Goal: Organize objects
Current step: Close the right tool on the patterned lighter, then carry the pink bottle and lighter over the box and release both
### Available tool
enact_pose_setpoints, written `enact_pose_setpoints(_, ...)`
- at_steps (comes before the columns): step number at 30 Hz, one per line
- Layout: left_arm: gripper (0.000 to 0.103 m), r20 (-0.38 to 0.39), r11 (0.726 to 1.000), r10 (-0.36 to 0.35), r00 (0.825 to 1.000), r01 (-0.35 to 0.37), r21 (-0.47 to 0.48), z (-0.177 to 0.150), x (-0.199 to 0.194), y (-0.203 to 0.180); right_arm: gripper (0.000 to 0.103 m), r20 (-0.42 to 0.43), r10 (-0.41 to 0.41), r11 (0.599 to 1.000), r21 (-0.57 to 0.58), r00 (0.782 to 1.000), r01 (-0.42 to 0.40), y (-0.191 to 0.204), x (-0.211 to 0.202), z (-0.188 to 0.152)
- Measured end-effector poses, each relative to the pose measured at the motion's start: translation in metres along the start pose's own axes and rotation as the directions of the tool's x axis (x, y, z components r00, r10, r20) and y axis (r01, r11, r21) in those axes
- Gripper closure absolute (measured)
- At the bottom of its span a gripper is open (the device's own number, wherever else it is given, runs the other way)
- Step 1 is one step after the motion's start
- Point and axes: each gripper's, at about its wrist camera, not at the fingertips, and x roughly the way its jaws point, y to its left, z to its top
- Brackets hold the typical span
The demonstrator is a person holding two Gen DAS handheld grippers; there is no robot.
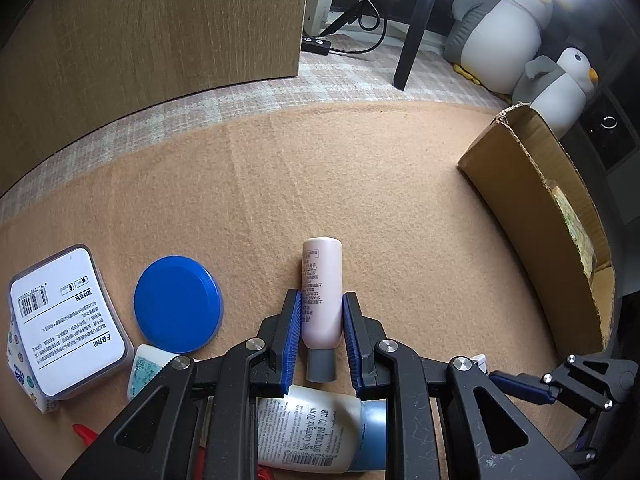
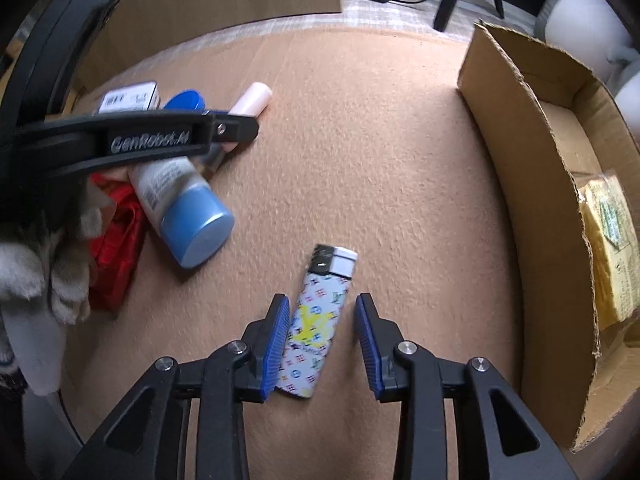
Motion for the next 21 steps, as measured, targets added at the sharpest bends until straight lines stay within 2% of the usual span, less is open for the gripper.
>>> enact_pose_setpoints(1, 0.081, 0.002, 1.0, 0.0, 1.0, 0.0, -0.002, 0.0, 0.0, 0.0, 0.079, 0.004, -0.007, 1.0, -0.01, 1.0, 0.007, 0.0, -0.001, -0.004)
enact_pose_setpoints(5, 0.081, 0.0, 1.0, -0.012, 1.0, 0.012, -0.004, 0.0, -0.001, 0.001, 0.08, 0.026, -0.001, 1.0, -0.024, 1.0, 0.002, -0.001, -0.002, -0.008)
enact_pose_setpoints(16, 0.081, 0.019, 0.998, -0.058, 0.998, 0.058, -0.013, 0.003, -0.014, -0.008, 0.081, 0.098, 0.053, 0.997, 0.058, 0.994, -0.058, -0.033, -0.018, -0.01)
enact_pose_setpoints(21, 0.081, 0.047, 0.996, -0.092, 0.995, 0.092, 0.005, 0.012, -0.029, -0.024, 0.081, 0.16, 0.07, 0.995, 0.061, 0.985, -0.081, -0.04, -0.045, -0.009)
